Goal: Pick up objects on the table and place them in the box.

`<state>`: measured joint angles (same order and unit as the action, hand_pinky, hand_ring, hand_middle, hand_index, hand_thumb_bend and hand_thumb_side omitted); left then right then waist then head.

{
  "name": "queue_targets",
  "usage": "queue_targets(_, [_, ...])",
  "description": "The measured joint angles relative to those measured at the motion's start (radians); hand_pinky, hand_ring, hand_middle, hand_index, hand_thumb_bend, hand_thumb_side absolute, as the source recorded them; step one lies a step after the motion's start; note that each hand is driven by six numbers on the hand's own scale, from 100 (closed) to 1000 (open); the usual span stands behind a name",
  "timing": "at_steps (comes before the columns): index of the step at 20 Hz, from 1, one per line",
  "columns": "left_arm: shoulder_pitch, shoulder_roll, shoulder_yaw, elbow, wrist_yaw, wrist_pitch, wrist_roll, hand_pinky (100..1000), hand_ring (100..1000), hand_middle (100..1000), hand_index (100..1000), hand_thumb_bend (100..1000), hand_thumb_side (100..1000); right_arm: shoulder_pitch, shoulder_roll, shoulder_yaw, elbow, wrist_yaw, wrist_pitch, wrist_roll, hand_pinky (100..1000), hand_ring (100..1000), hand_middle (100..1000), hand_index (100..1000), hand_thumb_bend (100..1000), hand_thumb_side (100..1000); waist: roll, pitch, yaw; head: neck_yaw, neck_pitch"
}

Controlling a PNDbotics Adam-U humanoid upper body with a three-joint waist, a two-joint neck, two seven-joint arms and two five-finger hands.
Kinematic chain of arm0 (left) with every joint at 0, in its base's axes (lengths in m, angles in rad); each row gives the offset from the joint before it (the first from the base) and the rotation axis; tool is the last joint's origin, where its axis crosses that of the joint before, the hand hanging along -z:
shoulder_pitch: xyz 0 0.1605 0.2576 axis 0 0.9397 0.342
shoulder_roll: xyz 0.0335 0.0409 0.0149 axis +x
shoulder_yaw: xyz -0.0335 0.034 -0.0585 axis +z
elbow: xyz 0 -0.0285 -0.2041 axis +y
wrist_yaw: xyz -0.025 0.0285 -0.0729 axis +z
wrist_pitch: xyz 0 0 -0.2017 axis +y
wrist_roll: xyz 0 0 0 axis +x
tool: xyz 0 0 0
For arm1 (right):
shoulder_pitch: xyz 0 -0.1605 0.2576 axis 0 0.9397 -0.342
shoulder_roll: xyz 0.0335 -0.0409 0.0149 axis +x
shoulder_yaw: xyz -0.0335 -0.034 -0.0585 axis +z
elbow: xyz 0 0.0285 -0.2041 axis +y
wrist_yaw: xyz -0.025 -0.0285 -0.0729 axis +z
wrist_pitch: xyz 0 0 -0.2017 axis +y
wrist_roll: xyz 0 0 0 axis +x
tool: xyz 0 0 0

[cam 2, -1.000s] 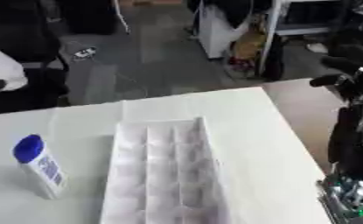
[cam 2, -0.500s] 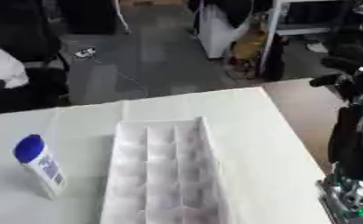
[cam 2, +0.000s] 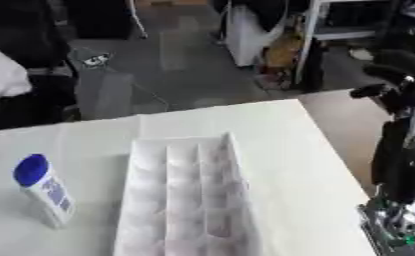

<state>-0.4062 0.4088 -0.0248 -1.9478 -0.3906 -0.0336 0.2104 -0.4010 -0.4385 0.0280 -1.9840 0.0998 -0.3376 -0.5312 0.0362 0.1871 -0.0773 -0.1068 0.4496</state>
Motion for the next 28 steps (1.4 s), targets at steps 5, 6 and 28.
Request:
queue_targets(5, [-0.031,0.054,0.000,0.059,-0.193,0.151,-0.099,613,641,917,999,567,943,0.008,0.000,0.000,0.000,0.000,0.000,0.000,487,660,694,764,100,866,0.006,-0.002,0.003,-0.005,0.005])
queue_targets(6, [-0.037,0.062,-0.001,0.068,-0.225,0.174,-0.120,633,650,917,992,584,948,0.008,0.000,0.000,0.000,0.000,0.001,0.000,487,660,694,764,100,866,0.007,-0.002,0.004,-0.009,0.005])
queue_targets(28, [-0.098,0.099,-0.012,0.215,-0.542,0.361,-0.481,751,706,902,920,666,998,0.025,-0.001,0.007,0.000,0.000,0.017,0.009,487,660,694,764,100,866,0.017,-0.027,0.031,-0.005,0.040])
